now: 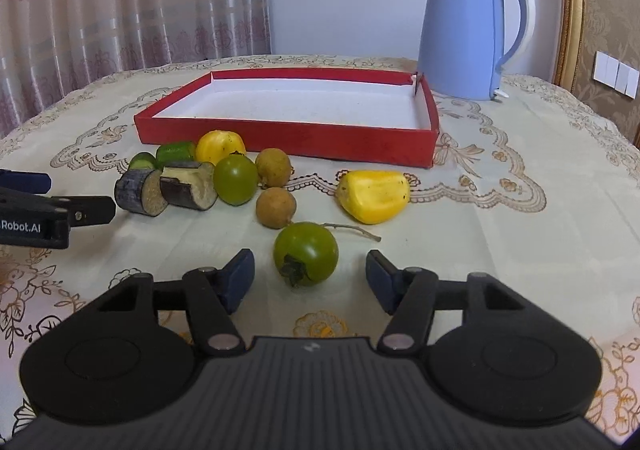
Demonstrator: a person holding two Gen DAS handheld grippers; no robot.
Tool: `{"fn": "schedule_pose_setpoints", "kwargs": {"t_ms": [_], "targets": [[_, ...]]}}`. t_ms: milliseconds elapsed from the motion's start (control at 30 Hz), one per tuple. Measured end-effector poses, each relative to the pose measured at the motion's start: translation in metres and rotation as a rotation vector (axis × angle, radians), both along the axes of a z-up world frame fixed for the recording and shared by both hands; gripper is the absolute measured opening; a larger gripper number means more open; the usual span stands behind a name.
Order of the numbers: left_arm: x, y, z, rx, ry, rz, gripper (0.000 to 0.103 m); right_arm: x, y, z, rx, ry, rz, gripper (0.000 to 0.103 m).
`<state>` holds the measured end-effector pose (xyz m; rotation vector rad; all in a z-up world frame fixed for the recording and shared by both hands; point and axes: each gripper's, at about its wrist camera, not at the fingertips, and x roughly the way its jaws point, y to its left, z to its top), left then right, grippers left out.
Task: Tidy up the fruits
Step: 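Lower the right gripper onto the green tomato and close it, then close the left gripper on the eggplant slice while the right gripper holds the tomato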
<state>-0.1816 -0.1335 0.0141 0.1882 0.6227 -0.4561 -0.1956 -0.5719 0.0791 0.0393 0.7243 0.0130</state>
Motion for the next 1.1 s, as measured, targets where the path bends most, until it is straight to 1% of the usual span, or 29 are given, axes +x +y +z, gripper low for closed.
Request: {"fn": "schedule_pose_setpoints", "kwargs": {"t_ms": [100,133,167,200,300,333,433,500,567,633,700,733,867,1000,1100], "targets": [[-0.001,0.000,0.000,-0.006,0.005,-0.002,0.103,0.002,0.001,-0.001,0.002,-0.001,0.001,0.058],[-0.002,-0.001,0.000,-0.011,0.005,-0.007,0.103,0.004,0.000,-0.001,0.006,-0.003,0.003,0.054],[-0.003,-0.001,0.000,-0.018,0.004,-0.016,0.103,0.005,0.001,-0.001,0.001,-0.008,0.005,0.038],[-0.005,-0.003,0.000,-0.025,0.001,-0.030,0.103,0.006,0.002,0.000,-0.004,-0.012,0.008,0.032],[-0.008,-0.008,0.000,-0.029,-0.017,-0.049,0.103,0.006,0.003,-0.001,-0.016,-0.012,0.018,0.032],[-0.009,-0.009,0.000,-0.042,-0.020,-0.060,0.103,0.005,0.003,-0.001,-0.018,-0.015,0.023,0.032],[-0.005,-0.014,0.001,-0.061,-0.010,-0.067,0.103,0.004,-0.002,0.000,0.013,-0.019,0.022,0.032],[0.000,-0.019,0.003,-0.060,-0.010,-0.061,0.094,0.004,-0.003,0.000,0.020,-0.019,0.022,0.032],[0.008,-0.025,0.002,-0.045,0.016,-0.061,0.062,0.004,-0.003,0.000,0.022,-0.019,0.022,0.032],[0.014,-0.029,-0.001,-0.027,0.058,-0.070,0.045,0.004,-0.004,0.000,0.028,-0.020,0.022,0.032],[0.012,-0.033,-0.005,-0.006,0.070,-0.085,0.045,0.004,-0.005,0.000,0.030,-0.020,0.026,0.032],[0.010,-0.034,-0.006,0.000,0.060,-0.091,0.045,0.004,-0.005,0.000,0.032,-0.020,0.027,0.032],[0.008,-0.034,-0.003,-0.022,0.049,-0.096,0.046,0.004,-0.004,0.000,0.028,-0.019,0.031,0.033],[0.014,-0.033,-0.002,-0.040,0.063,-0.103,0.046,0.004,-0.005,0.000,0.032,-0.020,0.031,0.033],[0.016,-0.034,-0.002,-0.040,0.073,-0.108,0.046,0.004,-0.005,0.000,0.031,-0.020,0.031,0.033]]}}
